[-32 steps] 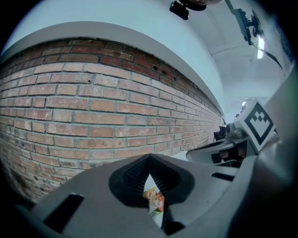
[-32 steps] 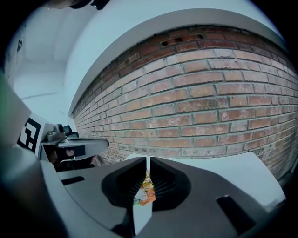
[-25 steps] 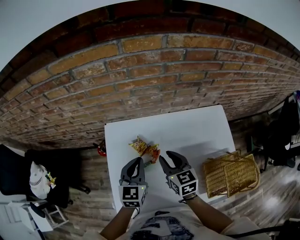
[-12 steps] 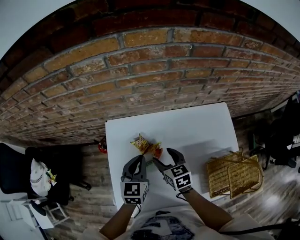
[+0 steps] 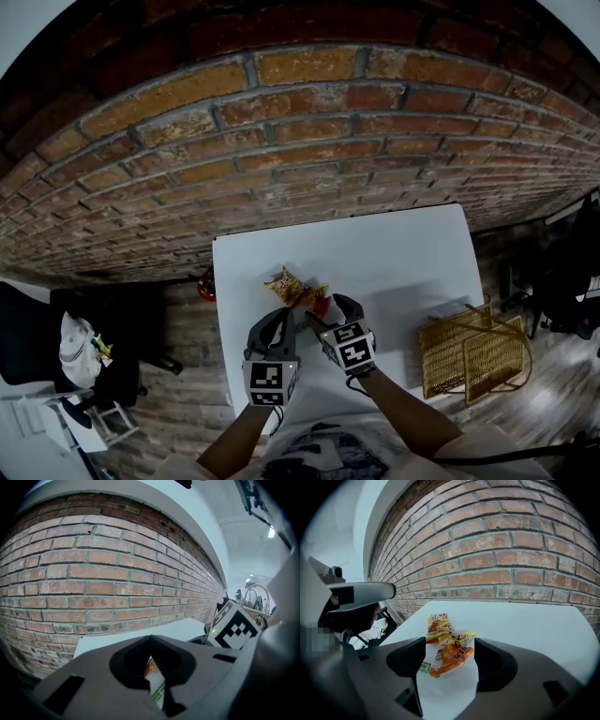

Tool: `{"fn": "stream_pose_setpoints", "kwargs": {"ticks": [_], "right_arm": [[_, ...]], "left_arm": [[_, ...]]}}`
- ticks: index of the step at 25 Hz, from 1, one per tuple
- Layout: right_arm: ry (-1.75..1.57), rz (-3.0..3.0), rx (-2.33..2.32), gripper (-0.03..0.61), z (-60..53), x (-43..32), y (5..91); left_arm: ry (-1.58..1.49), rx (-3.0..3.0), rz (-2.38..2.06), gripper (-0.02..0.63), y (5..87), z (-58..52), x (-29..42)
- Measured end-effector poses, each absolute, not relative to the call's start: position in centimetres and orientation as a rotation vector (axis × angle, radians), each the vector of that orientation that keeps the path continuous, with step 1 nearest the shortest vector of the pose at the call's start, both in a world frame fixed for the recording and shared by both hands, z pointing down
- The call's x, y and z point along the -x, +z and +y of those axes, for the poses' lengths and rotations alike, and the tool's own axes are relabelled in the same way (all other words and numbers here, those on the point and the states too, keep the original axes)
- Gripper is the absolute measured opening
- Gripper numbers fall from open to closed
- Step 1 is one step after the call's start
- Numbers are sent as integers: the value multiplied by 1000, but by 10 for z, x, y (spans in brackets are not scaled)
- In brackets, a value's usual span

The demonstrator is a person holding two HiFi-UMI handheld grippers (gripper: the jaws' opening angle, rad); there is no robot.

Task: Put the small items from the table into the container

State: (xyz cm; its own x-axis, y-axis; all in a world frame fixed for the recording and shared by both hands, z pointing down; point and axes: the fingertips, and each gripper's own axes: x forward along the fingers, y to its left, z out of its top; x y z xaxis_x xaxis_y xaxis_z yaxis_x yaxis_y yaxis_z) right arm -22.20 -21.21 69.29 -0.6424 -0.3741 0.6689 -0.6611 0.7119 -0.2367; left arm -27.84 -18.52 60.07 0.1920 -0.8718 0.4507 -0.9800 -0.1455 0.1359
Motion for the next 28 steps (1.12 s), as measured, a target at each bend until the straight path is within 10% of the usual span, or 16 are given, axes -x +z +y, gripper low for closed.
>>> {"fn": "stream_pose_setpoints", "kwargs": {"ticks": [28], "right_arm": [[523,-2217,-738,267,-218,231,733]], "left_arm": [[396,-2045,-1730,49,613,-185,296]]}}
